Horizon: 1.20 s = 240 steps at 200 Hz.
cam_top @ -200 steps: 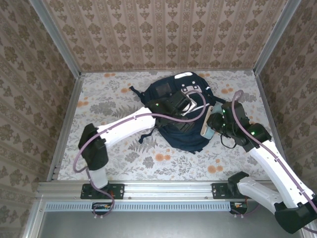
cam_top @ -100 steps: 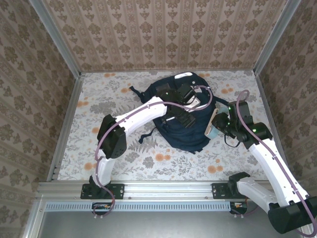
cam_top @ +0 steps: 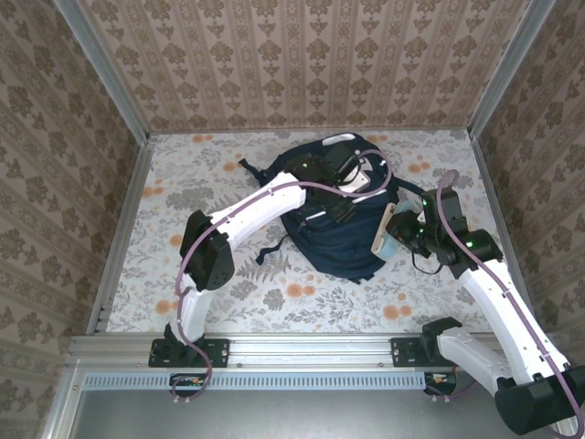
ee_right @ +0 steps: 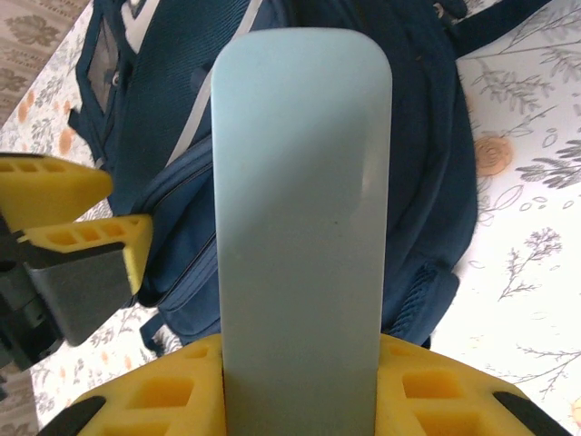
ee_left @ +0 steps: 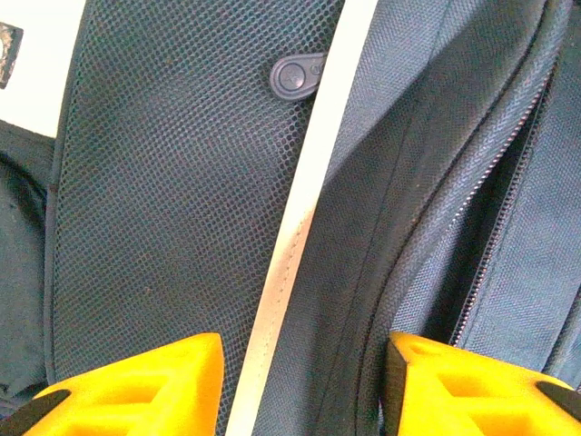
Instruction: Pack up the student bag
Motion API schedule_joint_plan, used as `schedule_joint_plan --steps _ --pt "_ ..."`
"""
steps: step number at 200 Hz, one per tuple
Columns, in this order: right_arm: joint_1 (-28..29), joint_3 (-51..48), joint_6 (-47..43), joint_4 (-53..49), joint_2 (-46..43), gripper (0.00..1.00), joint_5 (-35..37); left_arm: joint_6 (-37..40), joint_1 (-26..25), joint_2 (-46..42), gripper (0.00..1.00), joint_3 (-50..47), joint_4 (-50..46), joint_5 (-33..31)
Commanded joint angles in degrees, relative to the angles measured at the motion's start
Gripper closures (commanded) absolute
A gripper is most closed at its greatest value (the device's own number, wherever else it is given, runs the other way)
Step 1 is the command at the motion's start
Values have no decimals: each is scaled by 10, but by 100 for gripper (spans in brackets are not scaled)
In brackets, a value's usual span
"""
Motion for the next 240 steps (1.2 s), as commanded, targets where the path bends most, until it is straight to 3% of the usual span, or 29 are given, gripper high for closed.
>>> schedule_joint_plan --steps 1,44,82,115,146,172,198,240 --pt "-4 -2 13 26 -1 78 -35 61 2 0 53 -15 27 -39" --pt "-7 0 16 18 -1 77 -19 105 0 9 48 -31 0 -4" --pt "-13 6 15 13 10 77 -14 118 -4 10 49 -50 7 -23" --pt "-14 8 18 13 16 77 -13 118 -6 4 62 -56 27 -23" --pt "-14 8 27 25 15 77 -25 114 -9 -16 81 -60 55 -41" --pt "-14 0 40 53 10 77 -63 93 -10 -54 90 -65 97 -65" --pt "-14 -21 61 116 14 77 -132 42 -7 -88 92 -69 147 -96" --pt "-14 -45 109 246 46 77 -225 -3 -5 -111 93 -49 173 -90"
